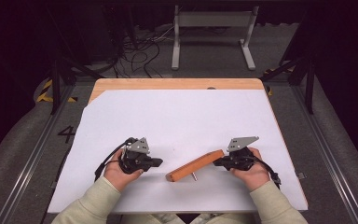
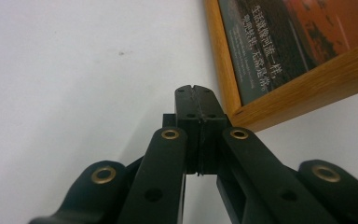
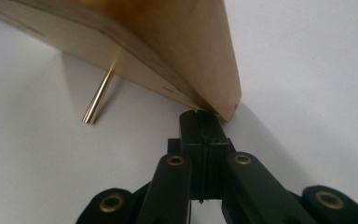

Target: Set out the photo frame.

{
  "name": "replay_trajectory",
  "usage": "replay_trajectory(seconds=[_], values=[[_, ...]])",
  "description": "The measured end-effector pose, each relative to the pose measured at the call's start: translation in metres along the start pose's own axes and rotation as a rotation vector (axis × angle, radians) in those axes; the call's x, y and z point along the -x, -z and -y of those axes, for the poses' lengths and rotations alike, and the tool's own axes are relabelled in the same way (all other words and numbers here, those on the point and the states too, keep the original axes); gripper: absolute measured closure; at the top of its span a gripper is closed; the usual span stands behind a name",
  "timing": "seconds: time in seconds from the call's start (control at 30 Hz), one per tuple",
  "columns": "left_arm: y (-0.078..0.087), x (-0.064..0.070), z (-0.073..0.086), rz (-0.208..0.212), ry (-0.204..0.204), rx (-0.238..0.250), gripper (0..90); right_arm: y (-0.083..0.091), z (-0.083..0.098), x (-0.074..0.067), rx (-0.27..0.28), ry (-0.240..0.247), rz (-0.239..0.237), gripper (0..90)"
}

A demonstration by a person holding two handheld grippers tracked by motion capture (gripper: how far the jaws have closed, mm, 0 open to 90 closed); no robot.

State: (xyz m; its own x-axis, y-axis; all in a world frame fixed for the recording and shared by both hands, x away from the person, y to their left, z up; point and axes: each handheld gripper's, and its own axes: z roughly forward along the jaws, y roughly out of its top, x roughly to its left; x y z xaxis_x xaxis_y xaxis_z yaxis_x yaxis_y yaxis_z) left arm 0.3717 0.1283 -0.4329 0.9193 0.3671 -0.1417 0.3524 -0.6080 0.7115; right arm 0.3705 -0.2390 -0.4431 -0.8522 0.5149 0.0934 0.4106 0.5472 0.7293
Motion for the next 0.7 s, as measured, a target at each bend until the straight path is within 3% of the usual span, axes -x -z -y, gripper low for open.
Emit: replay_trajectory(seconds=[0.5,0.7], values=[[-0.006,0.001,0.004,0.048,0.008,-0.072,89.9,-0.031,-0.034,0.020,0.000,-0.029,0.046,90.0],[-0.012,0.005,0.003,0.072,-0.007,-0.091,89.9,-0.040,-0.043,0.024,0.019,-0.041,0.052,90.0]])
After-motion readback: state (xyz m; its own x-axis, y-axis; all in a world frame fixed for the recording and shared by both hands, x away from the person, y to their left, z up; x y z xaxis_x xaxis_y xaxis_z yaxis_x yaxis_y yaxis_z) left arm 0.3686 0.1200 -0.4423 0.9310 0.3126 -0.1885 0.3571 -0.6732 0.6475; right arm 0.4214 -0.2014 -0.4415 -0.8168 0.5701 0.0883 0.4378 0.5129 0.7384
